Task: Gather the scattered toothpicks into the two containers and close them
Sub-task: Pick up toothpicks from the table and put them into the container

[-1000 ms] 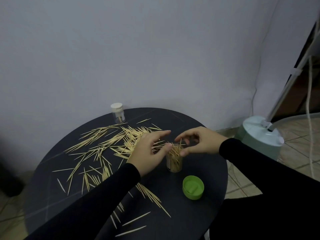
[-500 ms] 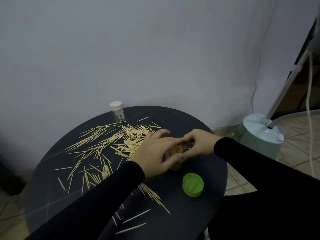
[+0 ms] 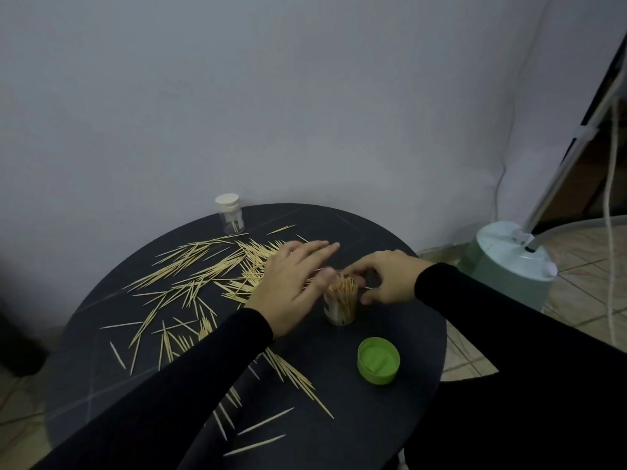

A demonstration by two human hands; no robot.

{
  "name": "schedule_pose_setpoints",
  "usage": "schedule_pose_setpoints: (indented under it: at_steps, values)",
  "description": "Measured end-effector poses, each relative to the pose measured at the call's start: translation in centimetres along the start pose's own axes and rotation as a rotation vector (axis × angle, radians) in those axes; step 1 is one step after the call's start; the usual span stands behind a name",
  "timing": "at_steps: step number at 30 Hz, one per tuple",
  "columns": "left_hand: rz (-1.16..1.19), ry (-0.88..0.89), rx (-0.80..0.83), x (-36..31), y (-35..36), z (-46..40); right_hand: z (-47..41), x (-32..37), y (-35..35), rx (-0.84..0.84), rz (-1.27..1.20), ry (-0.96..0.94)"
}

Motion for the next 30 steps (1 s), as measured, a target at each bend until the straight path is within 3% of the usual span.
schedule_pose_setpoints:
  at_steps: [3,6,8,10,14,21,25,30]
  values:
    - [0.083,-0.173,-0.093,1.4,-0.2,0.1,-0.5,0.1,0.0,0.004,0.012,0.025]
    - [-0.055,-0.39,0.045,3.4,0.9,0.2,-1.2,-0.3,-0.1,-0.053,0.027,0.057]
    - [-0.198,-0.439,0.165,4.0,1.7,0.4,-1.8,-0.8,-0.2,-0.098,0.073,0.081]
    - [-0.302,-0.446,0.246,4.1,2.4,0.7,-2.3,-1.1,-0.1,-0.106,0.106,0.113]
    - [-0.355,-0.432,0.229,3.9,2.6,0.2,-3.4,-1.2,0.4,-0.123,0.151,0.151]
    - [-0.357,-0.504,0.181,5.3,2.4,-0.9,-5.8,0.4,0.0,-0.21,0.196,0.067]
    - [-0.401,-0.436,0.2,5.3,2.1,-1.6,-6.9,1.0,-0.2,-0.231,0.268,0.0]
    - [-0.48,-0.336,0.246,5.0,1.8,-2.2,-8.4,1.4,0.2,-0.113,0.5,-0.057]
Point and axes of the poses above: each hand's wrist, its own z-axis away from the middle knuckle, its own y-axis out of the palm, x = y × z, the point moved 5 cm from there along -z, towards the middle knuckle, and after that the axes turned 8 degrees about x, right-handed, at the moved point
